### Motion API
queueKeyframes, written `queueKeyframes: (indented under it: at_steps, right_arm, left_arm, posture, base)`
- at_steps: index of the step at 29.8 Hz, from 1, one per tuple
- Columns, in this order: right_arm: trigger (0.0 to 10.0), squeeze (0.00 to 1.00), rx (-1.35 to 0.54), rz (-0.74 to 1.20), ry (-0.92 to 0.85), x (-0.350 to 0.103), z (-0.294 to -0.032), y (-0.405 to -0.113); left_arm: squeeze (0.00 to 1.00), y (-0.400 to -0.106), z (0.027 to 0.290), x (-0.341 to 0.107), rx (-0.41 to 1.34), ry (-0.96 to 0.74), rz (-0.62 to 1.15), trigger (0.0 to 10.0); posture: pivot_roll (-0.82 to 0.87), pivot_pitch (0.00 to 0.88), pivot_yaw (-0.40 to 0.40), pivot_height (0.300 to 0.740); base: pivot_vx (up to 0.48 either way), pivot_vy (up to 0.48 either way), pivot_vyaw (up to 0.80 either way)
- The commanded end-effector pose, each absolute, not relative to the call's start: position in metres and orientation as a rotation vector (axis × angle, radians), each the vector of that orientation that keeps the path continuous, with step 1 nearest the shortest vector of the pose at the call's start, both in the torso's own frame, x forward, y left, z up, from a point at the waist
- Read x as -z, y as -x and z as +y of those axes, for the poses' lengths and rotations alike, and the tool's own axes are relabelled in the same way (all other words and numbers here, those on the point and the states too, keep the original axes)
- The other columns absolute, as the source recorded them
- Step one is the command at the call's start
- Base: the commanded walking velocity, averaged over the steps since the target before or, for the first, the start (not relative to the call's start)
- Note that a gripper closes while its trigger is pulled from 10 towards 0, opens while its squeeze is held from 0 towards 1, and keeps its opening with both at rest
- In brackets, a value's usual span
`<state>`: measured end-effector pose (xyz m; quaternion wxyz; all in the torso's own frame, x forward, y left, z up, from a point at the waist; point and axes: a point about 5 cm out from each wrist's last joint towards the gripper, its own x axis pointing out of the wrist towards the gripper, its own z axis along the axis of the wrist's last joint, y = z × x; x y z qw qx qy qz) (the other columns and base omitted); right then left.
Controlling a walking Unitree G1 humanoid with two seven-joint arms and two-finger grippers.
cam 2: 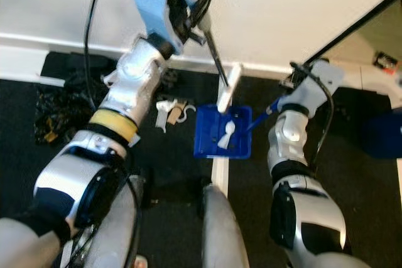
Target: Sweep floor
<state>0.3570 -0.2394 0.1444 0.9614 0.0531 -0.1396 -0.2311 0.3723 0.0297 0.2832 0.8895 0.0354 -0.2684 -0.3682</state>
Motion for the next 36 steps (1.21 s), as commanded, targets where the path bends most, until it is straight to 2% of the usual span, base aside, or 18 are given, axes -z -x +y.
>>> queueKeyframes:
  at_steps: [1,2,3,4,5,6,7,8,9,15,18,26,27,29,30,33,35,36]
  right_arm:
    - [10.0,0.00,0.510,-0.221,-0.142,-0.129,-0.243,-0.351]
    - [10.0,0.00,0.510,-0.221,-0.142,-0.129,-0.243,-0.351]
    - [10.0,0.00,0.522,-0.227,-0.161,-0.131,-0.243,-0.352]
    - [10.0,0.00,0.522,-0.227,-0.161,-0.131,-0.243,-0.352]
    - [10.0,0.00,0.540,-0.230,-0.194,-0.133,-0.243,-0.354]
    - [10.0,0.00,0.540,-0.230,-0.194,-0.133,-0.243,-0.354]
    - [10.0,0.00,0.560,-0.234,-0.245,-0.137,-0.242,-0.357]
    - [10.0,0.00,0.560,-0.234,-0.245,-0.137,-0.242,-0.357]
    - [10.0,0.00,0.567,-0.239,-0.290,-0.141,-0.239,-0.360]
    - [10.0,0.00,0.554,-0.243,-0.310,-0.146,-0.233,-0.364]
    - [10.0,0.00,0.484,-0.248,-0.255,-0.149,-0.219,-0.369]
    - [10.0,0.00,0.426,-0.244,-0.206,-0.140,-0.217,-0.364]
    - [10.0,0.00,0.417,-0.233,-0.204,-0.135,-0.223,-0.361]
    - [10.0,0.00,0.418,-0.228,-0.202,-0.134,-0.225,-0.360]
    - [10.0,0.00,0.419,-0.214,-0.192,-0.131,-0.229,-0.358]
    - [10.0,0.00,0.415,-0.202,-0.185,-0.129,-0.231,-0.357]
    - [10.0,0.00,0.410,-0.185,-0.173,-0.127,-0.231,-0.357]
    - [10.0,0.00,0.410,-0.185,-0.173,-0.127,-0.231,-0.357]
  left_arm:
    - [0.00,-0.377,0.059,-0.270,0.689,-0.149,-0.519,10.0]
    - [0.00,-0.377,0.059,-0.270,0.689,-0.149,-0.519,10.0]
    - [0.00,-0.380,0.076,-0.266,0.625,-0.159,-0.502,10.0]
    - [0.00,-0.380,0.076,-0.266,0.625,-0.159,-0.502,10.0]
    - [0.00,-0.383,0.093,-0.260,0.564,-0.181,-0.481,10.0]
    - [0.00,-0.383,0.093,-0.260,0.564,-0.181,-0.481,10.0]
    - [0.00,-0.384,0.110,-0.254,0.515,-0.207,-0.462,10.0]
    - [0.00,-0.384,0.110,-0.254,0.515,-0.207,-0.462,10.0]
    - [0.00,-0.384,0.122,-0.250,0.485,-0.234,-0.445,10.0]
    - [0.00,-0.383,0.134,-0.245,0.461,-0.266,-0.428,10.0]
    - [0.00,-0.380,0.147,-0.239,0.442,-0.306,-0.395,10.0]
    - [0.00,-0.376,0.150,-0.223,0.454,-0.393,-0.349,10.0]
    - [0.00,-0.376,0.151,-0.206,0.443,-0.474,-0.306,10.0]
    - [0.00,-0.376,0.152,-0.200,0.438,-0.500,-0.290,10.0]
    - [0.00,-0.376,0.147,-0.180,0.453,-0.539,-0.233,10.0]
    - [0.00,-0.374,0.138,-0.164,0.493,-0.555,-0.182,10.0]
    - [0.00,-0.367,0.115,-0.141,0.609,-0.616,-0.135,10.0]
    - [0.00,-0.367,0.115,-0.141,0.609,-0.616,-0.135,10.0]
  posture:
    - [0.11,0.410,-0.043,0.740]
    - [0.11,0.410,-0.043,0.740]
    - [0.11,0.410,-0.043,0.740]
    - [0.11,0.410,-0.043,0.740]
    - [0.11,0.414,-0.042,0.740]
    - [0.11,0.414,-0.042,0.740]
    - [0.11,0.413,-0.043,0.740]
    - [0.11,0.413,-0.043,0.740]
    - [0.11,0.409,-0.044,0.740]
    - [0.11,0.406,-0.049,0.740]
    - [0.11,0.408,-0.057,0.740]
    - [0.11,0.414,-0.061,0.740]
    - [0.10,0.418,-0.063,0.740]
    - [0.10,0.418,-0.063,0.740]
    - [0.08,0.424,-0.068,0.740]
    - [0.08,0.428,-0.071,0.740]
    - [0.07,0.430,-0.072,0.740]
    - [0.07,0.430,-0.072,0.740]
  base:
    - [0.000,0.000,0.00]
    - [0.000,0.000,0.00]
    - [0.000,0.000,0.00]
    - [0.000,0.000,0.00]
    - [0.000,0.000,0.00]
    - [0.000,0.000,0.00]
    - [0.000,0.000,0.00]
    - [0.000,0.000,0.00]
    - [0.000,0.000,0.00]
    - [0.000,0.000,0.00]
    - [0.000,0.000,0.00]
    - [0.000,0.000,0.00]
    - [0.000,0.000,0.00]
    - [0.000,0.000,0.00]
    - [0.000,0.000,0.00]
    - [0.000,0.000,0.00]
    - [0.000,0.000,0.00]
    - [0.000,0.000,0.00]
